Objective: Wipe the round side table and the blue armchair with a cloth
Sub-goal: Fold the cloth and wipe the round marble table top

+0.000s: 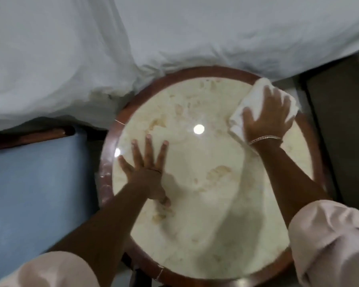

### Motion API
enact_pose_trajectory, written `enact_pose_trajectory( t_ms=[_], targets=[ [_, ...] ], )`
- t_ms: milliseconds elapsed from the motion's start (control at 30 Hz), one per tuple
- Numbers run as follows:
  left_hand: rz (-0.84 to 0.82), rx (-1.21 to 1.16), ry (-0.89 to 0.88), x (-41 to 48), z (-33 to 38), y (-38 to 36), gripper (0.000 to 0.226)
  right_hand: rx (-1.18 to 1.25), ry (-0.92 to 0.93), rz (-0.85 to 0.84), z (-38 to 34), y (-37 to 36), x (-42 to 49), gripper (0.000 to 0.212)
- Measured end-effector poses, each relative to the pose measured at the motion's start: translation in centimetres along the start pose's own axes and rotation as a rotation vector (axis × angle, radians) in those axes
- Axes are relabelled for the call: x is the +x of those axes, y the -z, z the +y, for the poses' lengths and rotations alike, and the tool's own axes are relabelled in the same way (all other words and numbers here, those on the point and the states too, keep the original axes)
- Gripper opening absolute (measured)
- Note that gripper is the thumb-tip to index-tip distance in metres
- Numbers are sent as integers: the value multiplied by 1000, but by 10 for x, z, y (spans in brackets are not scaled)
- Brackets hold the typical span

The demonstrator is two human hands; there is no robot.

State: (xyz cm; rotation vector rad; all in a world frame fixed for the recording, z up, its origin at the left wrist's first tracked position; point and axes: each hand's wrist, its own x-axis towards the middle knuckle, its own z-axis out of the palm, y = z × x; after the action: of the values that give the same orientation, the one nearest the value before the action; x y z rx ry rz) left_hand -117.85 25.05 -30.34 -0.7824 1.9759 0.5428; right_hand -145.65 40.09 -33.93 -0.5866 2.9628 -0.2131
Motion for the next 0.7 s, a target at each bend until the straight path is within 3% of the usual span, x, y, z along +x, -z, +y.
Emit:
enact_pose_trajectory(
  t_ms=[100,233,300,433,500,533,700],
  targets=[
    [-5,-16,5,2,1,1,177,69,-200,36,74,15,-39,77],
    [-15,-15,12,-7,6,5,178,-14,-175,8,63,2,-151,79],
    [-5,-10,11,-9,8,5,176,-42,-13,-24,32,-10,-215,85],
    [77,-6,-23,-11,6,-3,168,11,624,-151,-13,-31,-305,82],
    [126,17,-53,-11,2,-5,167,0,724,-129,3,-31,-306,81],
    [118,30,-63,-11,1,-5,169,-20,646,-110,19,-29,-303,82],
    [164,82,-84,-4,0,-10,172,-11,-103,21,114,-7,-340,80]
  ],
)
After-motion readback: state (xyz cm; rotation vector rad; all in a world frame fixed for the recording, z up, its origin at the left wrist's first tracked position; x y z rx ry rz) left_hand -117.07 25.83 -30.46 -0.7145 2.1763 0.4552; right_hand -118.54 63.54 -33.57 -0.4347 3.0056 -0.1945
